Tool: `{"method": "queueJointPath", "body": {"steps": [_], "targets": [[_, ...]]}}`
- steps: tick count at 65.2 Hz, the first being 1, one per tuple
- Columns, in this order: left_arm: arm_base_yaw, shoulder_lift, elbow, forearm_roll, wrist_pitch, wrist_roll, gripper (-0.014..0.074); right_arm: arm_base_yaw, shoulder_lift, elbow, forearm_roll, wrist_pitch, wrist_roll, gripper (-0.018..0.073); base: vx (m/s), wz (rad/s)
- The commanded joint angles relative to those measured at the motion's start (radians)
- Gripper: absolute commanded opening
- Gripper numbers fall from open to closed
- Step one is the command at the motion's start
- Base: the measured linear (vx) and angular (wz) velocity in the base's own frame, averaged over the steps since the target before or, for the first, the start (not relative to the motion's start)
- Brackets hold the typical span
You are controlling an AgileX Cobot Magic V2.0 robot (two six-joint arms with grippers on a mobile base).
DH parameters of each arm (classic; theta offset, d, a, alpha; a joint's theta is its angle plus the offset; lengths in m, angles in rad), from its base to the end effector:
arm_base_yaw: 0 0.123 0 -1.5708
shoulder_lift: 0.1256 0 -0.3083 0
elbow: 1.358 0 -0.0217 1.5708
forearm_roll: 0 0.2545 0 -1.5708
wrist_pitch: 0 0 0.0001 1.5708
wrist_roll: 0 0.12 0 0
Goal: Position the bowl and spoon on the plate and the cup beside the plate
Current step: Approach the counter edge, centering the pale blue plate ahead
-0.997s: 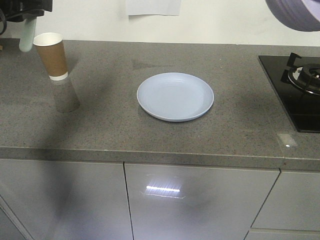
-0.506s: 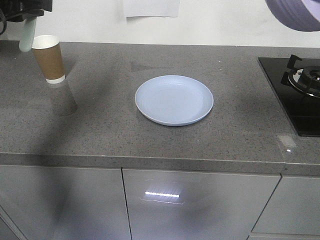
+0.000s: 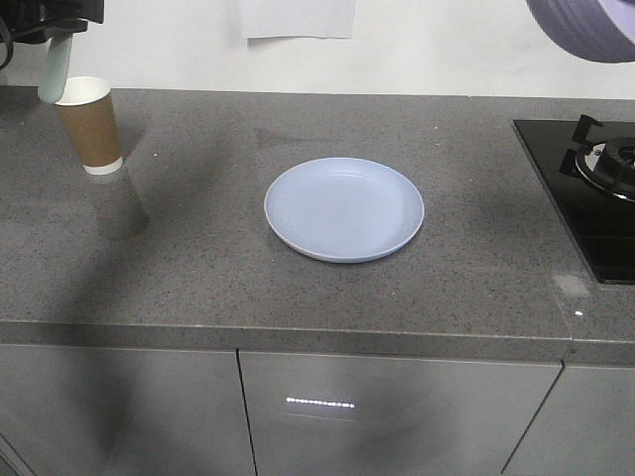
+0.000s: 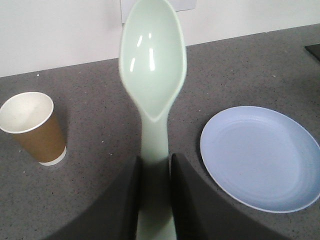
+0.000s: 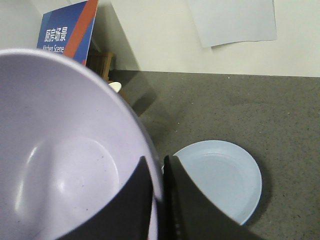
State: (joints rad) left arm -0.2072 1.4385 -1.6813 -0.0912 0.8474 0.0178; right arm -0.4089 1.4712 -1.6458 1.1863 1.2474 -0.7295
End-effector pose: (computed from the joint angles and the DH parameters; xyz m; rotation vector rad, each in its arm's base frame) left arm 0.3269 -0.0771 0.4752 0.2135 2.0816 -0.2229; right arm 0.3136 -0.0209 0.4866 -0.2651 1.9000 0.8255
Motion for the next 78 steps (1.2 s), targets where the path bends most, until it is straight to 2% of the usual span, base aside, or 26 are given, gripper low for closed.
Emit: {"method": "queueJointPath", "body": {"steps": [1,78], "targets": [[-0.002,-0.034,-0.026,-0.009,-0.065,-0.005,-0.0006,-0.005,-0.033,-0.03,0.076,0.04,-0.009,-0.0006,0.05,-0.02],[-0.002,-0.034,-0.026,-0.009,-0.065,-0.005,-0.0006,-0.005,-0.033,-0.03,0.076,0.04,-0.009,-0.0006,0.04,-0.02]]}}
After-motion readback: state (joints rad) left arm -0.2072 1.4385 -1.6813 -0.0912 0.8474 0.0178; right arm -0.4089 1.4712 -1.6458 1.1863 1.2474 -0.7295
